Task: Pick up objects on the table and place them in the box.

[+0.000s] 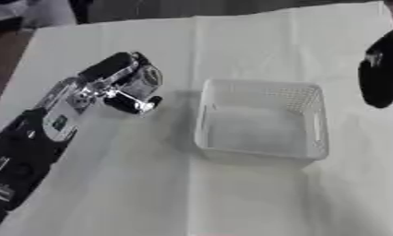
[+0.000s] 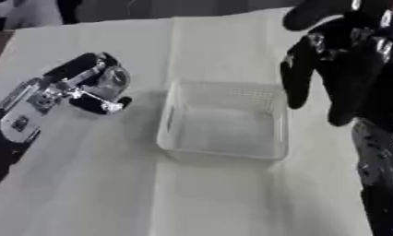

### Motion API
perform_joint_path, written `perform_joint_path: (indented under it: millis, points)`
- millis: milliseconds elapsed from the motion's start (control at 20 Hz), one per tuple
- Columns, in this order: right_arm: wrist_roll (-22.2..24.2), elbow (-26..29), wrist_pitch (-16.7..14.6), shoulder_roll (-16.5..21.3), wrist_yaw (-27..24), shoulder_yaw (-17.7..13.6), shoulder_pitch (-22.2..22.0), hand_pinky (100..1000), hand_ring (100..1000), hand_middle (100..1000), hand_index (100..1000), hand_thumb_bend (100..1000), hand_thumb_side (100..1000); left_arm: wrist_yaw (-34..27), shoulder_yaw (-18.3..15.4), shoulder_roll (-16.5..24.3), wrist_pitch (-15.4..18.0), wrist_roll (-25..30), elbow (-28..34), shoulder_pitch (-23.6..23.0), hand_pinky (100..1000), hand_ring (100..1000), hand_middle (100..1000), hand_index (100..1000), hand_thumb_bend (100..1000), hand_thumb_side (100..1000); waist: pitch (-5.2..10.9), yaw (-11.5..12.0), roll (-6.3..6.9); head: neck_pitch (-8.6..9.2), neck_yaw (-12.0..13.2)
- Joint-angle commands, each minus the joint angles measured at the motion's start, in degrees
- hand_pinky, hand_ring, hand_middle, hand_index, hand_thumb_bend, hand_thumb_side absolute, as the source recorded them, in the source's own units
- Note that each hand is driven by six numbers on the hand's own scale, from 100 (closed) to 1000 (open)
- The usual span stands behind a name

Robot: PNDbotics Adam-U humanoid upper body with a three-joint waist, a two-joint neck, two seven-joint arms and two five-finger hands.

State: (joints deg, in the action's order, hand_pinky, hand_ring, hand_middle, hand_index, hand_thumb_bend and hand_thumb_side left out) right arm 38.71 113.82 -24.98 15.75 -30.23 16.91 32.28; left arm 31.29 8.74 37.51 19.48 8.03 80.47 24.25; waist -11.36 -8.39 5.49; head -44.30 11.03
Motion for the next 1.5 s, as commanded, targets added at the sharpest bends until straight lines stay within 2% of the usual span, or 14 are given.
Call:
perform_joint_path:
  millis: [50,350,550,750,950,1200,1500]
  points:
    - [2.3,0.8,-2.0,0.5,0.0,-0.2,0.3,231,384,766,438,100,892,-2.0,-1.3,2.4,-0.2,-0.1,1.7,1.5,100,152,136,320,100,230,1.28,0.1,0.01,0.18,-0.4]
    - [2.3,0.8,-1.7,0.5,0.0,-0.1,0.1,230,384,766,439,100,891,-10.6,0.3,2.0,-0.6,2.4,6.1,2.3,100,166,146,333,100,257,1.59,-0.1,0.30,0.18,-0.4]
    - [2.5,0.8,-1.5,0.5,0.0,-0.1,-0.1,230,384,767,438,100,891,-12.5,1.4,1.3,-0.8,4.3,10.6,2.8,100,182,167,347,100,241,1.63,-0.2,0.50,0.18,-0.5]
    - [2.6,0.8,-1.4,0.4,0.0,0.0,-0.1,231,384,766,434,100,892,-11.7,3.4,-0.6,-0.1,6.0,14.4,5.3,100,193,180,364,100,215,1.66,-0.3,0.53,0.18,-0.2]
    - [2.6,0.8,-1.4,0.3,-0.1,0.1,0.0,230,384,766,434,100,891,-9.2,6.2,-2.9,0.5,8.2,14.9,8.7,100,195,185,364,100,202,1.72,-0.7,0.64,0.18,0.1]
    - [2.8,0.8,-1.1,0.4,-0.1,0.3,0.0,231,384,766,434,100,891,-5.6,9.6,-5.1,2.8,10.1,12.6,12.8,100,196,189,363,100,183,1.90,-1.2,1.10,0.18,0.4]
    - [2.7,0.8,-0.7,0.4,-0.1,0.3,-0.3,232,385,759,442,100,891,-2.6,11.7,-8.3,5.0,10.9,7.3,16.9,100,198,193,363,100,173,2.41,-2.0,1.78,0.18,0.6]
